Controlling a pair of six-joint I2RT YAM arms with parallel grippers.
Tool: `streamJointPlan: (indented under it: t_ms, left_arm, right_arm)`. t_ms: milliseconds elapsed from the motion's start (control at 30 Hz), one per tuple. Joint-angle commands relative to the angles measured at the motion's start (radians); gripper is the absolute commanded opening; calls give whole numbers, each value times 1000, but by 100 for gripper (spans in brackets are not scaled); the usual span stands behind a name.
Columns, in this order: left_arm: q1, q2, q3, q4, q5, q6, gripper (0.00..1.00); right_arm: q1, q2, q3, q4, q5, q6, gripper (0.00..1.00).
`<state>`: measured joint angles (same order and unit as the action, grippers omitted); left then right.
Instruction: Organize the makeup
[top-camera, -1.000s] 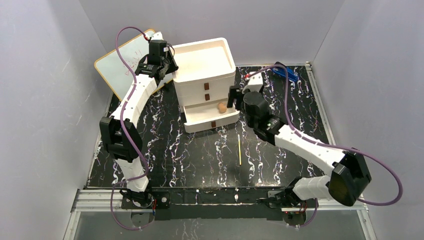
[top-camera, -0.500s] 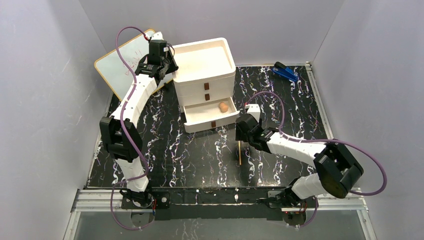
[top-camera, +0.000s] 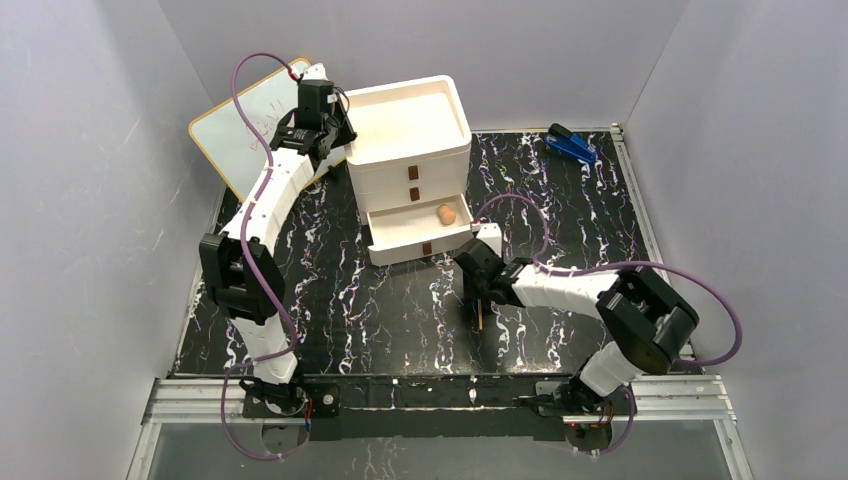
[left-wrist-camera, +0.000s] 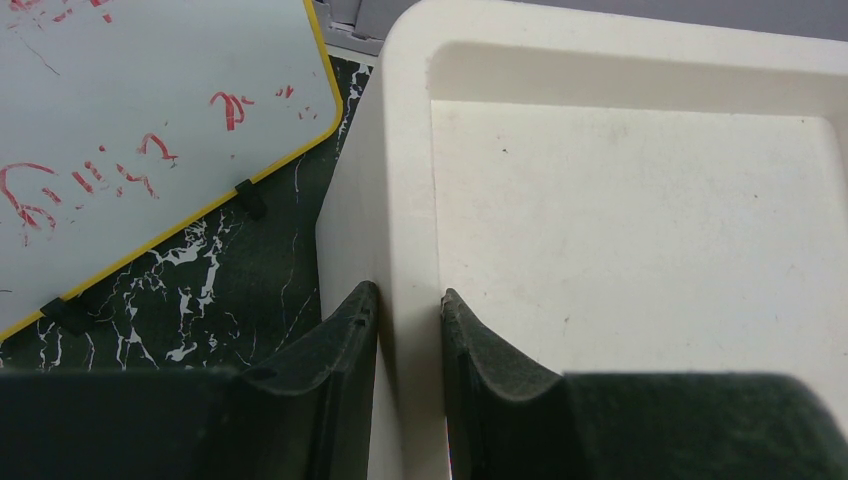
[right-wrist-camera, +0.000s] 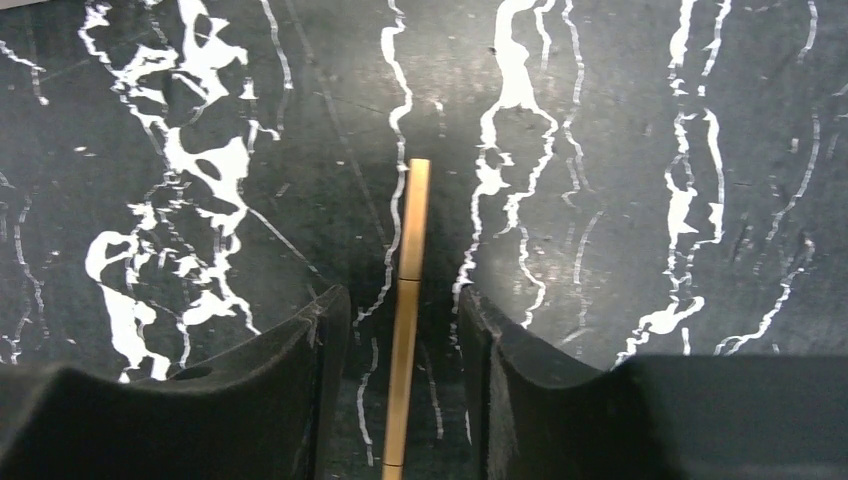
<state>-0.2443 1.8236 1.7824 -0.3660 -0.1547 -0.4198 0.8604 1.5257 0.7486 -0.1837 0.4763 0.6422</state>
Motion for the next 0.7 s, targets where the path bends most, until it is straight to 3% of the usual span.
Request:
streamJointPlan:
  t_ms: [0,200,300,500,667]
  left_arm:
    - [-3,21,-26,-208,70,13,0]
    - [-3,15,-32,-209,66,21,0]
    - [-4,13,-28,-212,65,24,0]
    - [-4,12,-23,-216,66,33,0]
    - [-3,12,-20,-218,70,36,0]
  right_arm:
    - [48,43,71,-60,46,41,46]
    - [100,112,105,-135,70,85,23]
    - [112,153,129,-184,86,99,1]
    - [124,158,178,-205,125,8,1]
    - [124,96,287,-89,97,-352,1]
